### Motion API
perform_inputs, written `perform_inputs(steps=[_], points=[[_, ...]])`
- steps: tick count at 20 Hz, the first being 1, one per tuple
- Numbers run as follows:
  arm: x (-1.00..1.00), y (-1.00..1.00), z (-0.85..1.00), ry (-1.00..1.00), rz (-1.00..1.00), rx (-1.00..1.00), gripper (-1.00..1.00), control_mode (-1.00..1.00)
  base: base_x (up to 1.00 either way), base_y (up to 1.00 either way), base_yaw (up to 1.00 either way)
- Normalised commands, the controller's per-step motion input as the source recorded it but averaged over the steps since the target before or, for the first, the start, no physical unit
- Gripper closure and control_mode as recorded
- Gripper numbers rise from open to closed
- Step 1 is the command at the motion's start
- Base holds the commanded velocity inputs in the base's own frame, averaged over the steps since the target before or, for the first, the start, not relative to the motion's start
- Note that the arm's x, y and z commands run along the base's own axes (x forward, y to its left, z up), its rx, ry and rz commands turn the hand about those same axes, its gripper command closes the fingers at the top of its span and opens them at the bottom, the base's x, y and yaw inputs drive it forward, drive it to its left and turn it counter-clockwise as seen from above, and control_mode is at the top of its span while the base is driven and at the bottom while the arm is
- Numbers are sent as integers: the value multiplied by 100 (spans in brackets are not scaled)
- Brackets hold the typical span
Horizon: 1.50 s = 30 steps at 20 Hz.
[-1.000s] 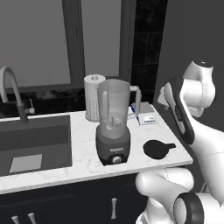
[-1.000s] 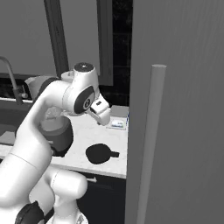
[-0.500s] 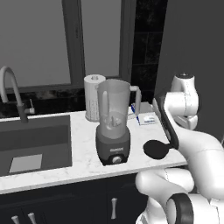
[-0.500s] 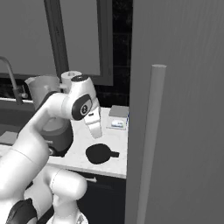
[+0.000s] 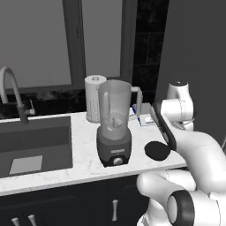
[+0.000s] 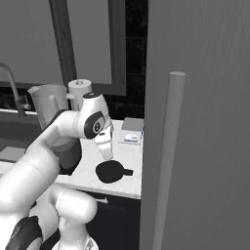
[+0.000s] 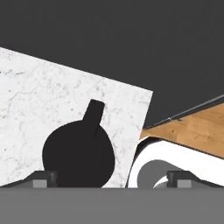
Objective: Close the lid blender by securely placing the lid on top.
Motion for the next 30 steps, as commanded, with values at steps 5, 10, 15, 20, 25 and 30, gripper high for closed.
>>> perform_inputs(steps=[5, 10, 15, 20, 25, 30], points=[[16, 0, -28, 6, -9, 1, -100, -100, 0, 0, 0], [18, -1, -23, 11, -9, 1, -100, -100, 0, 0, 0], [17, -7, -38, 11, -10, 1, -100, -100, 0, 0, 0], [1, -23, -29, 1, -5, 7, -100, -100, 0, 0, 0], [0, -13, -22, 0, 0, 6, -100, -100, 0, 0, 0], [0, -4, -31, -2, 0, 3, -100, -100, 0, 0, 0]])
